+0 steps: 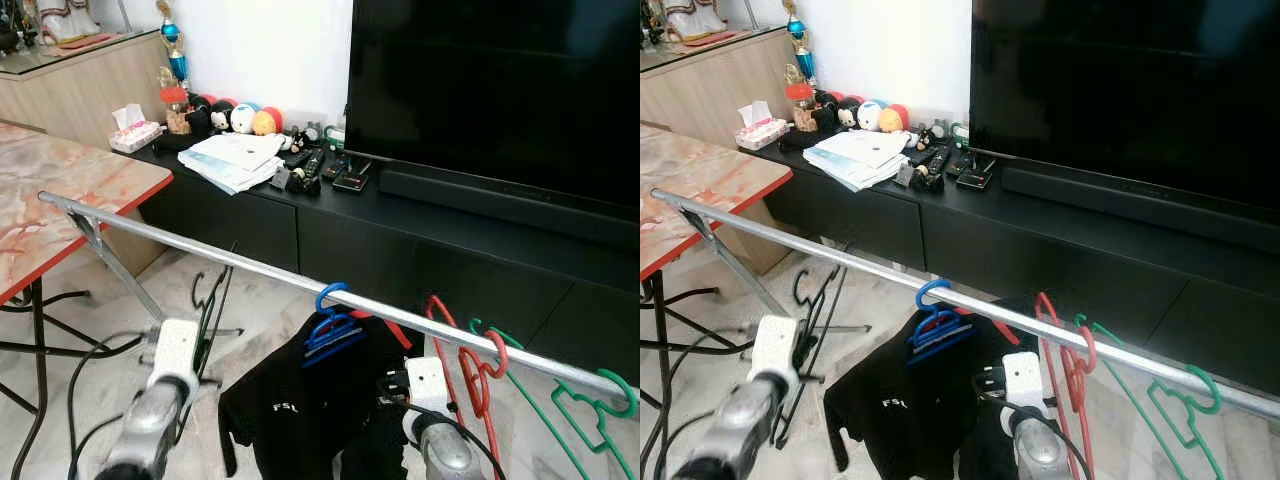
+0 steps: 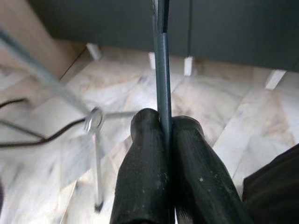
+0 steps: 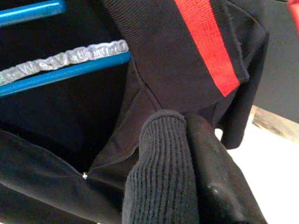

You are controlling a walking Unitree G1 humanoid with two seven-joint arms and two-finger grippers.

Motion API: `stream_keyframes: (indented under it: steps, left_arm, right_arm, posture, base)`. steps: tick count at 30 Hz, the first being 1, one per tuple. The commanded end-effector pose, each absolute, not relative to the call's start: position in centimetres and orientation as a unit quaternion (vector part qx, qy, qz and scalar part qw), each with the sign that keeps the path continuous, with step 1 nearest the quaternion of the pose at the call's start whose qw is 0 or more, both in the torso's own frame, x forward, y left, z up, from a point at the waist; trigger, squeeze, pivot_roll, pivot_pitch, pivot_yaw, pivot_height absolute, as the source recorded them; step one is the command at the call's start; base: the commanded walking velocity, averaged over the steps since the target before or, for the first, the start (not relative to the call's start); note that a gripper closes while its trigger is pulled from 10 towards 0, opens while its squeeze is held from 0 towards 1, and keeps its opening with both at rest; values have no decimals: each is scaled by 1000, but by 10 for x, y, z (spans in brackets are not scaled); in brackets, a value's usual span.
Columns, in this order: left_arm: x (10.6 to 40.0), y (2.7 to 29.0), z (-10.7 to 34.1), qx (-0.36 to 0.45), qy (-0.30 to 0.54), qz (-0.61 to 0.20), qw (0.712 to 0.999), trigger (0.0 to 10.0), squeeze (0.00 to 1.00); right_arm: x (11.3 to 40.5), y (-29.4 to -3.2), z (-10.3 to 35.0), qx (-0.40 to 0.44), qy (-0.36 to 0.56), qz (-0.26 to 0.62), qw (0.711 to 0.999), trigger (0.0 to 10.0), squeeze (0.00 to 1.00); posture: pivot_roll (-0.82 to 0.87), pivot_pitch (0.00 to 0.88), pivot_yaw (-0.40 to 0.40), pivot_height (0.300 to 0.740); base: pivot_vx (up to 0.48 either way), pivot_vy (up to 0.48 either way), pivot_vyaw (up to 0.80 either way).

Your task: Hang hanger

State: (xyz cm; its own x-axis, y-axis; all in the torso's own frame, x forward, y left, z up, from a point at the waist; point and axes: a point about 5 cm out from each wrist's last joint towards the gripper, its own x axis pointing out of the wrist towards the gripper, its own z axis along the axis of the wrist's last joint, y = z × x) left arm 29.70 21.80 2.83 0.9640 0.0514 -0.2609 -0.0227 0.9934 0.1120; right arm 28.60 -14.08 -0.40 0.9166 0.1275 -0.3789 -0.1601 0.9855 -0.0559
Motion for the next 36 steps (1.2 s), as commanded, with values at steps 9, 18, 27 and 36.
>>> stream_keyframes:
  steps: [9, 18, 27, 36]
  left_arm:
    - [288, 210, 29, 40, 107, 24, 993, 10000, 0]
    - [291, 205, 35, 37, 102, 25, 994, 10000, 0]
    - [289, 203, 35, 27, 104, 30, 994, 10000, 0]
    - [288, 203, 36, 24, 106, 28, 994, 10000, 0]
  right_arm:
    - [285, -141, -5, -35, 189, 67, 979, 10000, 0]
    - [285, -141, -5, -35, 188, 66, 979, 10000, 0]
    - [285, -138, -4, -34, 182, 70, 980, 10000, 0]
    - [285, -136, -3, -33, 177, 73, 981, 10000, 0]
  posture:
    - [26, 35, 65, 740]
    - [23, 35, 67, 740]
    - [24, 34, 67, 740]
    - [24, 35, 69, 740]
  base:
    - [0, 0, 0]
    - [0, 0, 0]
    - [0, 0, 0]
    - [-113, 0, 0]
